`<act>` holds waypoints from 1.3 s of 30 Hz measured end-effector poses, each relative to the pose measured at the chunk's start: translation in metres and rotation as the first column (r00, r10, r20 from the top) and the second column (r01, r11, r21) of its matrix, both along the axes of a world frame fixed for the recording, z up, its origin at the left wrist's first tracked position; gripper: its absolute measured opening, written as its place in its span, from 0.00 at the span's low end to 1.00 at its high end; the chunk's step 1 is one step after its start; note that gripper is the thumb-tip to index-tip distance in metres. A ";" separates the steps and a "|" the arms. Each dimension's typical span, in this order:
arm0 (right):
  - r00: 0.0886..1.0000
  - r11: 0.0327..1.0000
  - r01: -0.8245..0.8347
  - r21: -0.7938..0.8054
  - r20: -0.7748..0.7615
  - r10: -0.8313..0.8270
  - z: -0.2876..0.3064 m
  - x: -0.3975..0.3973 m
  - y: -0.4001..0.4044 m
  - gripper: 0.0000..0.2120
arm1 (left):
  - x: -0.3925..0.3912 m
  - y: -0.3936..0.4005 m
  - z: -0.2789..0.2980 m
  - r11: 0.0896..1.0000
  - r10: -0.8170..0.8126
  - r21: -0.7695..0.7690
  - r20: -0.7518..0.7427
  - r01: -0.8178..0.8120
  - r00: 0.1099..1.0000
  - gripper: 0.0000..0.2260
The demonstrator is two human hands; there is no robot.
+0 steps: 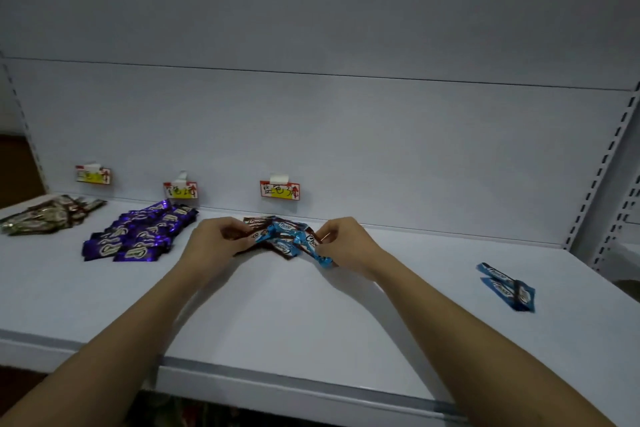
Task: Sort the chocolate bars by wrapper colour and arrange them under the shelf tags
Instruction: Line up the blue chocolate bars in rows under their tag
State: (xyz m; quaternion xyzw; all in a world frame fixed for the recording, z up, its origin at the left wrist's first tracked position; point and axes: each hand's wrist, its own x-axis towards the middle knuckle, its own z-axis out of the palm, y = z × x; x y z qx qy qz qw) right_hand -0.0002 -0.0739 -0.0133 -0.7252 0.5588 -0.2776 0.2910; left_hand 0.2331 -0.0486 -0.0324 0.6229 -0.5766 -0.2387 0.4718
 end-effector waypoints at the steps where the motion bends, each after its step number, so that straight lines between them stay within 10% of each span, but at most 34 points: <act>1: 1.000 1.000 -0.018 -0.010 -0.014 0.018 -0.001 0.011 -0.002 0.09 | 0.010 0.002 -0.004 1.000 0.005 -0.007 0.019 -0.005 1.000 0.08; 14: 0.992 0.969 -0.031 -0.245 -0.128 -0.001 -0.038 0.056 -0.017 0.12 | 0.031 -0.010 -0.027 0.998 0.042 -0.056 0.373 -0.023 0.927 0.14; 26: 0.991 0.989 0.083 -0.119 0.117 -0.069 -0.033 0.035 -0.019 0.06 | 0.025 -0.004 -0.032 0.985 0.120 -0.168 0.560 -0.030 0.820 0.15; 32: 0.987 0.971 0.029 -0.238 -0.147 -0.066 -0.031 0.034 -0.011 0.08 | 0.007 0.008 -0.021 0.982 0.147 -0.190 0.755 -0.001 0.639 0.16; 39: 0.951 0.946 0.017 -0.324 -0.288 -0.116 -0.018 -0.001 0.007 0.11 | -0.059 0.008 -0.008 0.990 0.065 -0.129 0.750 0.049 0.659 0.19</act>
